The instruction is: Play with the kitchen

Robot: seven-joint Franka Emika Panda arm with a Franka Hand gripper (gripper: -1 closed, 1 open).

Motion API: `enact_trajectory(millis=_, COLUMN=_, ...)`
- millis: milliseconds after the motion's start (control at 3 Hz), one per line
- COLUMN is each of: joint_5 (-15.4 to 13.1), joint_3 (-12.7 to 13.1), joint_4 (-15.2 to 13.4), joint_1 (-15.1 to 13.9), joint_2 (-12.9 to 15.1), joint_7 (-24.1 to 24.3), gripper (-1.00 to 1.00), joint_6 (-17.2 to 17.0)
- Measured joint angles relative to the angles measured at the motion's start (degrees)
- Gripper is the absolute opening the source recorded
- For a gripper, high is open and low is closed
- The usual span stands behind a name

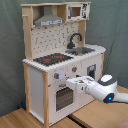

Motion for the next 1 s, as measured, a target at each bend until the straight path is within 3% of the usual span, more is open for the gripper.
enact_trajectory(millis=1000, joint_5=0.01, joint_3=0.13, joint_4=8.41, joint_1=-10.77, joint_2=0.03, joint_7=-9.12, gripper=1.00, joint_6=8.52)
